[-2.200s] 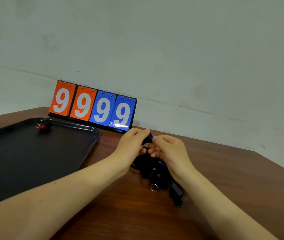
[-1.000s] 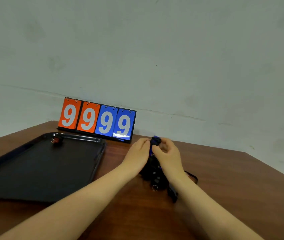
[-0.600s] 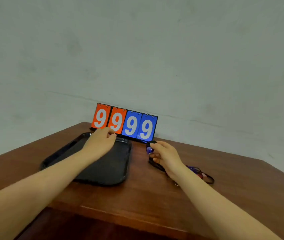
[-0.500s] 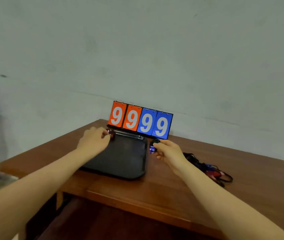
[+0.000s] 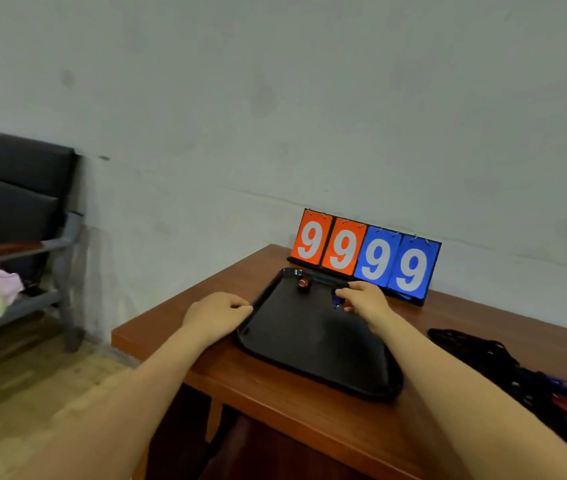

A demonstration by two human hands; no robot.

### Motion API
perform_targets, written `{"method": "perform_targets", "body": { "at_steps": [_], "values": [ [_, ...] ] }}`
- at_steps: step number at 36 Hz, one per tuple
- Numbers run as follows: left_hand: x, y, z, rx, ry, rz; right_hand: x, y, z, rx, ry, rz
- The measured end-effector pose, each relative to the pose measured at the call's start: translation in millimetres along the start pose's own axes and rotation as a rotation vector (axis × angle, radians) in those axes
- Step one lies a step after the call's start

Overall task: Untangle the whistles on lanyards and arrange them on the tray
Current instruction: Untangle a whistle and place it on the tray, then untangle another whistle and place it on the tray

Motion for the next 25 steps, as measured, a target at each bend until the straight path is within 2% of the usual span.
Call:
{"method": "perform_targets", "body": {
  "at_steps": [14, 25],
  "values": [
    [-6, -4, -6, 0.052, -0.009, 0.057, 15, -17, -66, 0.073, -0.194, -0.068],
    [-2, -1, -2, 0.062, 0.002, 0.068, 13, -6, -52, 0.097, -0.239, -0.159]
  ]
}}
Point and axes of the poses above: each hand's wrist, its own z-axis away from the middle knuckle, its own y-axis out of the back of the hand, x = y × z, the point moved 2 cm from there along -z, towards the middle knuckle, and after that the axes turned 1 degree about -z, right-handed, at the moved point
